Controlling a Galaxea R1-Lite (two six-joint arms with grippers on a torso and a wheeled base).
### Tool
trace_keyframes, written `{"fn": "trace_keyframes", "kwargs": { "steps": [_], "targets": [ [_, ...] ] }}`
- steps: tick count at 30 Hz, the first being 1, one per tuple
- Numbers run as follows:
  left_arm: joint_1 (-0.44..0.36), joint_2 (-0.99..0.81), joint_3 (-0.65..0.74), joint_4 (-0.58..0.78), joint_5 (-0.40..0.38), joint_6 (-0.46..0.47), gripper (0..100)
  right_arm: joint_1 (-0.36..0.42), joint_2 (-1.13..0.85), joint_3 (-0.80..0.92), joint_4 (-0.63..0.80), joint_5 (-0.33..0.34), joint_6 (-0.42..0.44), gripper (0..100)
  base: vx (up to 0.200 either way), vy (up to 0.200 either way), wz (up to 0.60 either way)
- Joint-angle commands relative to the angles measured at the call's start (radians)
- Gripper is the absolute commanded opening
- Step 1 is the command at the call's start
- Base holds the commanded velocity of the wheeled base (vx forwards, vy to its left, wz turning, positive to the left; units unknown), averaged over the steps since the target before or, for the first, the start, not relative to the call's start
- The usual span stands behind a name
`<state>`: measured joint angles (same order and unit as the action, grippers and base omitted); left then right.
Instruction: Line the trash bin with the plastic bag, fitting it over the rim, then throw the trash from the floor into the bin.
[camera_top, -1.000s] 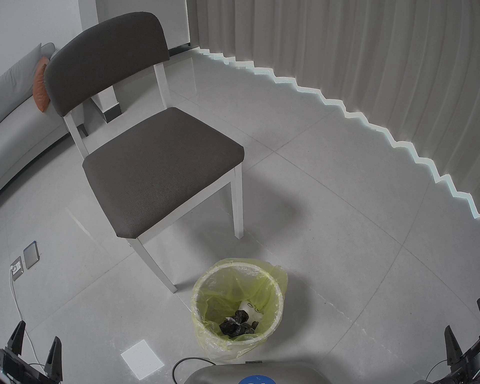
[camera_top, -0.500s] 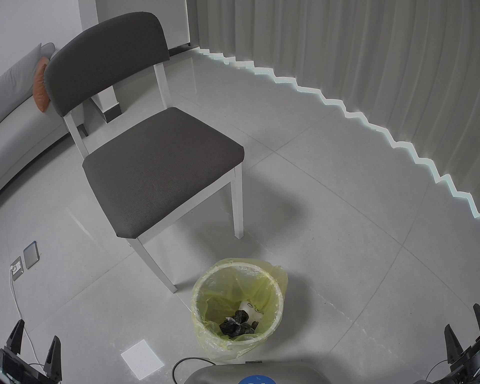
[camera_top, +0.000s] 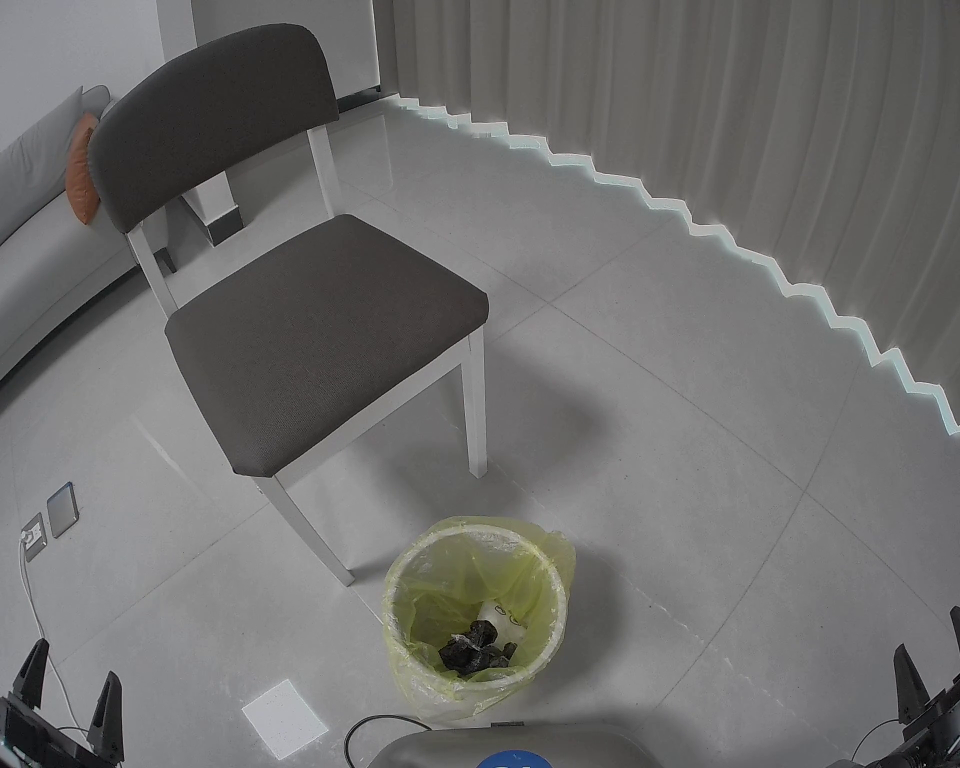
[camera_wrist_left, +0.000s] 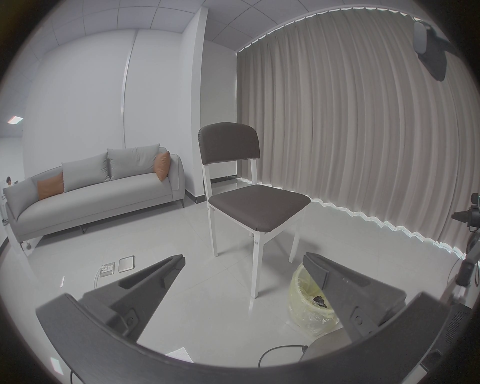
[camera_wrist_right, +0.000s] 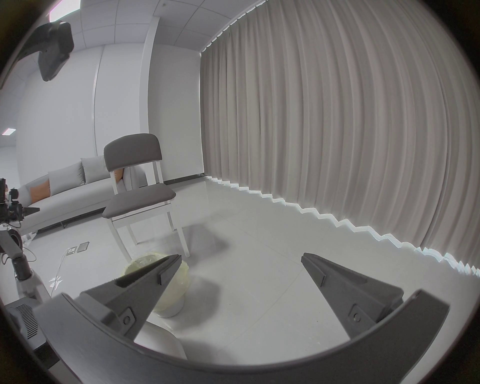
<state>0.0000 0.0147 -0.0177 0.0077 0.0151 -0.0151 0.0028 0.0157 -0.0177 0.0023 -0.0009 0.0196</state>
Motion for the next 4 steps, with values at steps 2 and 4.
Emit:
{"fn": "trace_keyframes", "kwargs": {
  "steps": [2, 4],
  "targets": [
    [0.0, -0.015, 0.015, 0.0, 0.0, 0.0, 100, 0.0, -0.016, 0.016, -0.001, -0.004, 0.002, 100, 0.0, 0.0, 0.0],
    [0.0, -0.015, 0.015, 0.0, 0.0, 0.0, 100, 0.0, -0.016, 0.016, -0.001, -0.007, 0.002, 100, 0.0, 0.0, 0.0]
  ]
}}
